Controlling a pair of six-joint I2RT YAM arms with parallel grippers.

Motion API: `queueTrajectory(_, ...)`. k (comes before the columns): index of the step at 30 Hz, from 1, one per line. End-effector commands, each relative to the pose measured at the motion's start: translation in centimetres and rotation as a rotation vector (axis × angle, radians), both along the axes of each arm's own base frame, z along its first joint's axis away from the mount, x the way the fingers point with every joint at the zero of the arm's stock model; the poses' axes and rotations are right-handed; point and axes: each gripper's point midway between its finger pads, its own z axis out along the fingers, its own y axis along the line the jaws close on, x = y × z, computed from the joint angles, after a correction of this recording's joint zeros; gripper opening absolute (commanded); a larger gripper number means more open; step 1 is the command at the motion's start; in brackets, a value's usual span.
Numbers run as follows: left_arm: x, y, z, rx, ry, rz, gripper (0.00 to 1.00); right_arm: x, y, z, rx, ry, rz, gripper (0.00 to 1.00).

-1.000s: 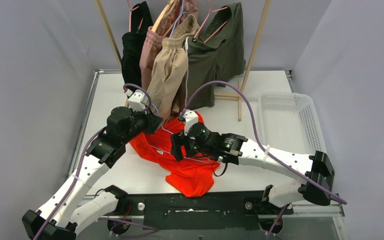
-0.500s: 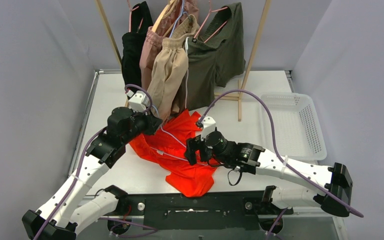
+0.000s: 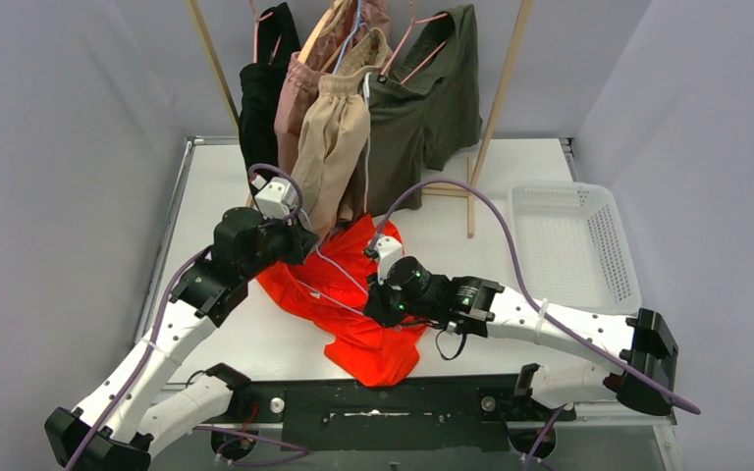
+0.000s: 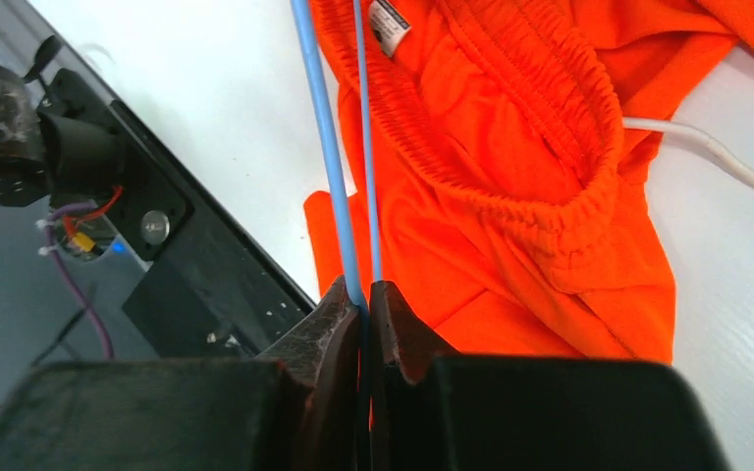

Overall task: Remove the shorts from the hanger
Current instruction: Remove the shorts from the hanger, then place the hanger on the clothes rod.

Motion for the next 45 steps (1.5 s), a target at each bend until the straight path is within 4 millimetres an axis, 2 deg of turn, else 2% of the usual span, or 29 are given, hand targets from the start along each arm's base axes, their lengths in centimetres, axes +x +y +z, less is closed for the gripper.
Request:
queueTrajectory(1, -0.4, -1.0, 3.7, -0.062, -0.093, -0.07, 0.0, 0.9, -0.9, 2.9, 0.093, -0.052, -0.066, 0.0)
queueTrajectory(3, -1.2, -1.9, 3.8, -0.084, -0.092, -0.133, 0.03, 0.2, -1.1, 3.1, 0.125, -0.037, -0.052, 0.0)
queueTrajectory(8, -2.9, -3.1, 4.1, -0.125, -0.095, -0.237, 0.37, -1.1, -2.9, 3.2, 0.153, 0.012, -0.088, 0.0)
queueTrajectory(10, -3.6, -3.2, 4.3, -0.132, -0.104, -0.271, 0.48, -1.6, -3.6, 3.5, 0.174, 0.026, -0.105, 0.0)
queueTrajectory(12, -4.3, -3.1, 4.3, -0.132, -0.116, -0.287, 0.56, -2.2, -4.1, 4.0, 0.204, 0.037, -0.101, 0.0)
queueTrajectory(15, -4.7, -2.6, 4.3, -0.131, -0.141, -0.274, 0.63, -2.7, -5.0, 4.0, 0.226, 0.041, -0.113, 0.0)
queueTrajectory(20, -4.4, -1.5, 4.2, -0.106, -0.159, -0.221, 0.67, -3.4, -6.0, 5.0, 0.297, 0.032, -0.113, 0.0)
queueTrajectory(23, -3.7, -0.7, 3.7, -0.075, -0.159, -0.164, 0.68, -3.1, -7.1, 5.9, 0.316, 0.012, -0.16, 0.0)
queueTrajectory(28, -3.0, 0.8, 3.4, -0.03, -0.187, -0.089, 0.69, -0.7, -11.6, 6.9, 0.292, -0.049, -0.422, 0.0)
queueTrajectory(34, -3.0, 2.6, 1.9, 0.049, -0.19, -0.032, 0.73, -0.3, -15.1, 7.6, 0.31, -0.056, -0.58, 0.0)
queueTrajectory(38, -3.3, 4.0, 1.2, 0.093, -0.212, 0.011, 0.74, -0.2, -16.3, 7.9, 0.304, -0.049, -0.646, 0.0)
queueTrajectory(41, -3.4, 5.0, 0.7, 0.118, -0.24, 0.047, 0.76, 0.7, -17.0, 7.9, 0.287, -0.074, -0.713, 0.0)
queueTrajectory(43, -3.3, 5.6, 1.0, 0.112, -0.265, 0.08, 0.79, 1.6, -17.0, 8.7, 0.276, -0.113, -0.747, 0.0)
queueTrajectory(45, -3.6, 5.6, 2.1, 0.108, -0.282, 0.072, 0.79, 2.7, -15.9, 9.1, 0.188, -0.176, -0.711, 0.0)
